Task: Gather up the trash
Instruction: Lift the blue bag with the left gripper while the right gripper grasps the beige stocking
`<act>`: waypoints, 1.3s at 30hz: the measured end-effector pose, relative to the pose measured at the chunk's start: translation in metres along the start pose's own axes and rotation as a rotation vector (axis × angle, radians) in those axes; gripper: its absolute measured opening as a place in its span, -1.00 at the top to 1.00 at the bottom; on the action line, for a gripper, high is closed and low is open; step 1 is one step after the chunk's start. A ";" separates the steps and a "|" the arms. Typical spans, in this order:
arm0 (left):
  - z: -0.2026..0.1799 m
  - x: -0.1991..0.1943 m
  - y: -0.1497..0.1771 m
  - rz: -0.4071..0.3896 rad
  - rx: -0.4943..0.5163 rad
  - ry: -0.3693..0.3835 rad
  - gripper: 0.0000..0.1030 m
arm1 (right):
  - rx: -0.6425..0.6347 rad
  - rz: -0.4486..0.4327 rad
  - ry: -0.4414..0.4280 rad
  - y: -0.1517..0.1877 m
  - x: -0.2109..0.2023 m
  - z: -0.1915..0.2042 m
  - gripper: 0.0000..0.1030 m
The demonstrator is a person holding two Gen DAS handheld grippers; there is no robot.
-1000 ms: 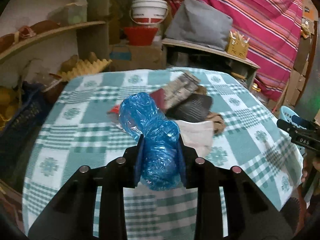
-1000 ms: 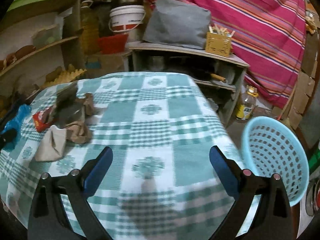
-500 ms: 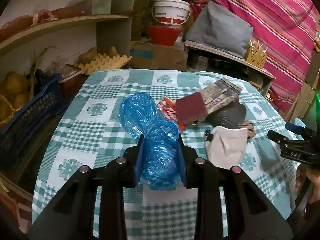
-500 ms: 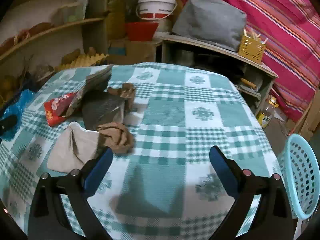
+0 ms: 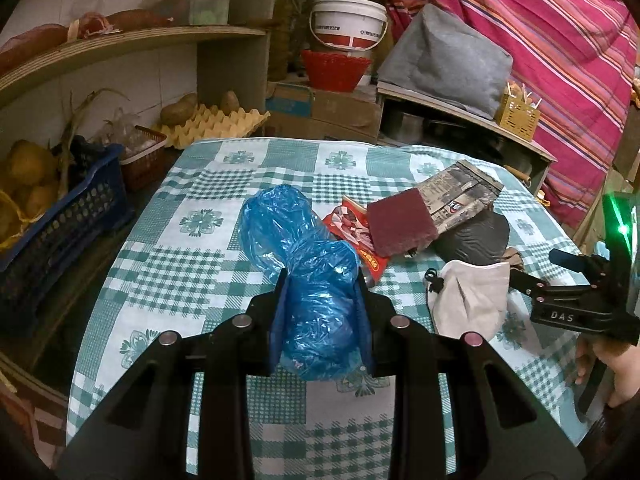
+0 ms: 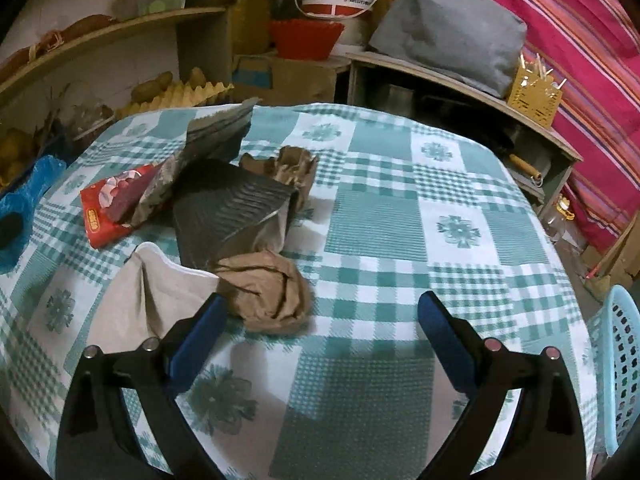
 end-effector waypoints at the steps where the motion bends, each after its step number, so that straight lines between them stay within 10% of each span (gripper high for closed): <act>1: 0.000 0.000 0.000 0.000 0.000 -0.001 0.45 | -0.001 0.005 -0.010 -0.001 0.002 0.003 -0.82; 9: -0.001 0.002 -0.002 0.001 0.009 -0.002 0.45 | -0.009 0.048 -0.124 0.005 0.009 0.019 0.14; 22: -0.051 -0.004 -0.006 -0.012 0.065 0.038 0.45 | 0.063 -0.023 -0.058 0.012 -0.034 -0.064 0.14; 39: -0.205 0.023 -0.010 0.014 0.213 0.185 0.45 | 0.232 -0.069 0.073 0.052 -0.073 -0.227 0.14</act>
Point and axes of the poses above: each gripper's, at about its wrist camera, not at the fingertips, and x roughly the way its jaws point, z to its left, y to its underside, the point moved 8 cm from there along x, roughly the way its jaws point, and after that the axes turned 14 degrees about y, right-handed, at the moved point
